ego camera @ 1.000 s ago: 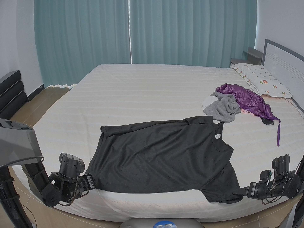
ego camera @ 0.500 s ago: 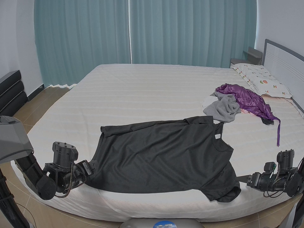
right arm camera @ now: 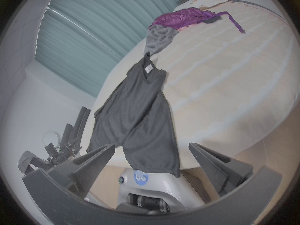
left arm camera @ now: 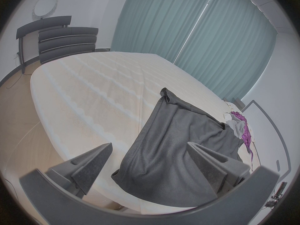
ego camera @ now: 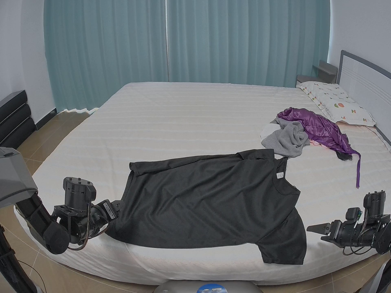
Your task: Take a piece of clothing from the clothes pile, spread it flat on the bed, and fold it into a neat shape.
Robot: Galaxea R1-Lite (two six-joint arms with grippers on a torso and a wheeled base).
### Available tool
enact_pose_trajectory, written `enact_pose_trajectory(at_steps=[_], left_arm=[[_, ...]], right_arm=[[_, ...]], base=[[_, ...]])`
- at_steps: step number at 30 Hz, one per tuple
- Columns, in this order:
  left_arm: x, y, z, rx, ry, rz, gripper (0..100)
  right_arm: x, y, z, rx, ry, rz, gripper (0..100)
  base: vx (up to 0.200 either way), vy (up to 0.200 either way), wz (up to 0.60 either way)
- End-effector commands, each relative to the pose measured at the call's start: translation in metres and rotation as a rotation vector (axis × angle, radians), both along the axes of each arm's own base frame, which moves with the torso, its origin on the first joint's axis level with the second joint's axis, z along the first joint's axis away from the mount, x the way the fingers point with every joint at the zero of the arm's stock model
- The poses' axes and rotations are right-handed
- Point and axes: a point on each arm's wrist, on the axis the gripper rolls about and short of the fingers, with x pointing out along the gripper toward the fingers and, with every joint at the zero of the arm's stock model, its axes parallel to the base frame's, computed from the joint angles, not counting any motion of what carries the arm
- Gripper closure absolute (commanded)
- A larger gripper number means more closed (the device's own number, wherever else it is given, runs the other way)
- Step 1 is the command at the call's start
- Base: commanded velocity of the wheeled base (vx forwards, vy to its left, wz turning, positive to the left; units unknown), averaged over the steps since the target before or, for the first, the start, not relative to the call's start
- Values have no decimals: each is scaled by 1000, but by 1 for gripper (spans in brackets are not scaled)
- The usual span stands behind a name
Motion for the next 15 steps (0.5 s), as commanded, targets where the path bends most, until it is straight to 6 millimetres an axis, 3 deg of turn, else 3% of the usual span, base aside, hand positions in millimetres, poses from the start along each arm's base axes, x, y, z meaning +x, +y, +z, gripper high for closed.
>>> enact_pose_trajectory(at_steps=[1, 4, 9, 15], left_arm=[[0, 0, 0, 0, 1, -1, 0], [-1, 0, 0, 1, 2, -1, 0], [-1, -1, -1, 0, 6, -7, 0], [-1, -1, 0, -2, 1, -6, 0]], right_arm=[[-9, -1, -6, -28, 61, 20, 0], [-9, -4, -7, -36, 60, 13, 0], [10, -8, -2, -18, 16, -5, 0], [37, 1, -15, 9, 57, 26, 0]], base=[[0, 0, 0], [0, 0, 0], [0, 0, 0], [0, 0, 0]])
